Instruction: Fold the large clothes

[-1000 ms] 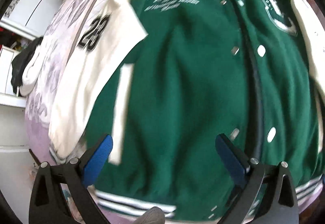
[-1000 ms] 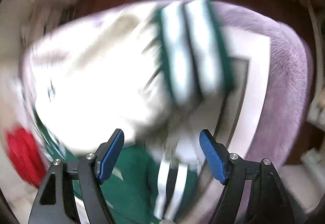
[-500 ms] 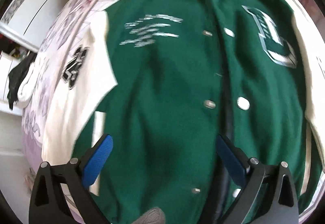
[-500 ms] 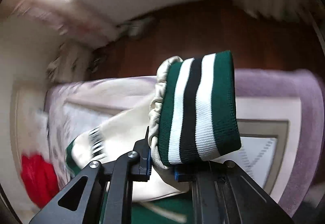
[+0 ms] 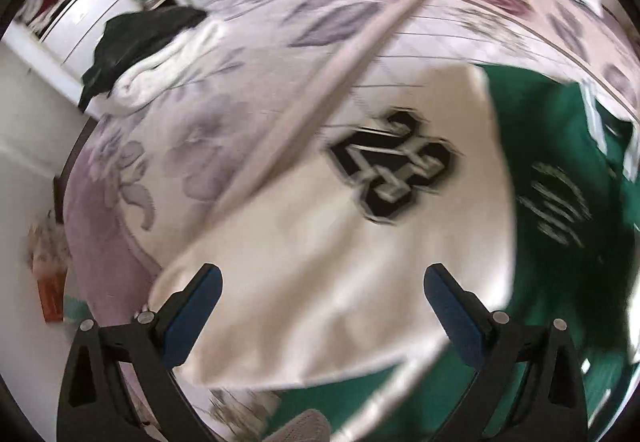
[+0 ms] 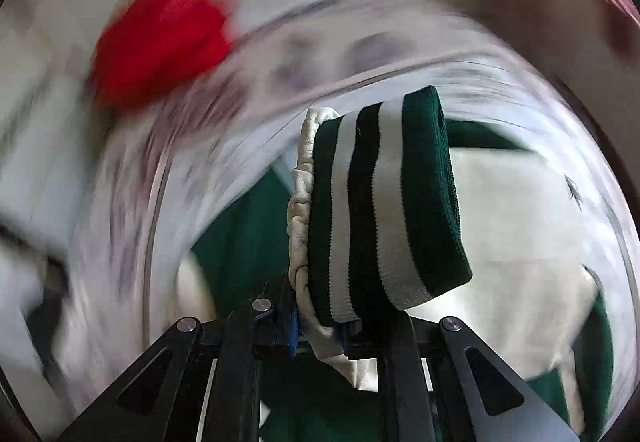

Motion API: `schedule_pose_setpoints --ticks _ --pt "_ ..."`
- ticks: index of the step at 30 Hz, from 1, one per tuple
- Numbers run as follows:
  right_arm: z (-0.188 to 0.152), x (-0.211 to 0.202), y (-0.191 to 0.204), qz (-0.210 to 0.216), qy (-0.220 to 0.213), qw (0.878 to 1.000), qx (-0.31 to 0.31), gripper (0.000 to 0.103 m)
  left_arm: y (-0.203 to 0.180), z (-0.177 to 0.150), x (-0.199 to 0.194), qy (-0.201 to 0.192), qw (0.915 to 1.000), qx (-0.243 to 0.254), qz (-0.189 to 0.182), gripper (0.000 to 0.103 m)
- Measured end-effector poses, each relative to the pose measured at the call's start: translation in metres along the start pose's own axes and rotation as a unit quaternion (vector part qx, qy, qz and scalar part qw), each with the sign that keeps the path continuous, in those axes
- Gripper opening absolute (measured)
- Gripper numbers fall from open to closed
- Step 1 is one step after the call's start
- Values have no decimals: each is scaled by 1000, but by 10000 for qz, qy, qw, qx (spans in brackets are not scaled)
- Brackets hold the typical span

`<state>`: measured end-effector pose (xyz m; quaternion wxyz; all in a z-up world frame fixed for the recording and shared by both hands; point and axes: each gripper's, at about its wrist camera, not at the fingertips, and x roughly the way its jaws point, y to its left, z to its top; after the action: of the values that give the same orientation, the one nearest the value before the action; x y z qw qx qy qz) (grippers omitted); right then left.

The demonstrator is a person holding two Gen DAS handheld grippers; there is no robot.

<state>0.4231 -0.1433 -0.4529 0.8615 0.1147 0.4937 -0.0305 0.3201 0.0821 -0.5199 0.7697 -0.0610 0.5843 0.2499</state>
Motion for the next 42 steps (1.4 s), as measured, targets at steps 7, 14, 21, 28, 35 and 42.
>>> schedule_pose_setpoints --ticks 7,14,21,28,35,42 --pt "-80 131 141 -15 1633 9684 -1886 27 26 5 39 372 9993 -40 15 103" --pt "-62 80 44 1477 2000 9682 -265 83 67 -30 29 945 9951 -243 -129 103" --pt "-91 51 -44 705 2502 9648 407 83 143 -105 62 2611 9342 -2061 -1290 103" --pt "-116 53 -72 463 2719 9606 348 83 196 -123 116 2418 8558 -4319 -1503 60" --pt "-90 60 -12 495 2212 9737 -220 83 250 -45 108 1224 8891 -4353 -714 10" --pt "-72 112 93 640 1819 9769 -917 83 282 51 63 71 9406 -3367 -418 8"
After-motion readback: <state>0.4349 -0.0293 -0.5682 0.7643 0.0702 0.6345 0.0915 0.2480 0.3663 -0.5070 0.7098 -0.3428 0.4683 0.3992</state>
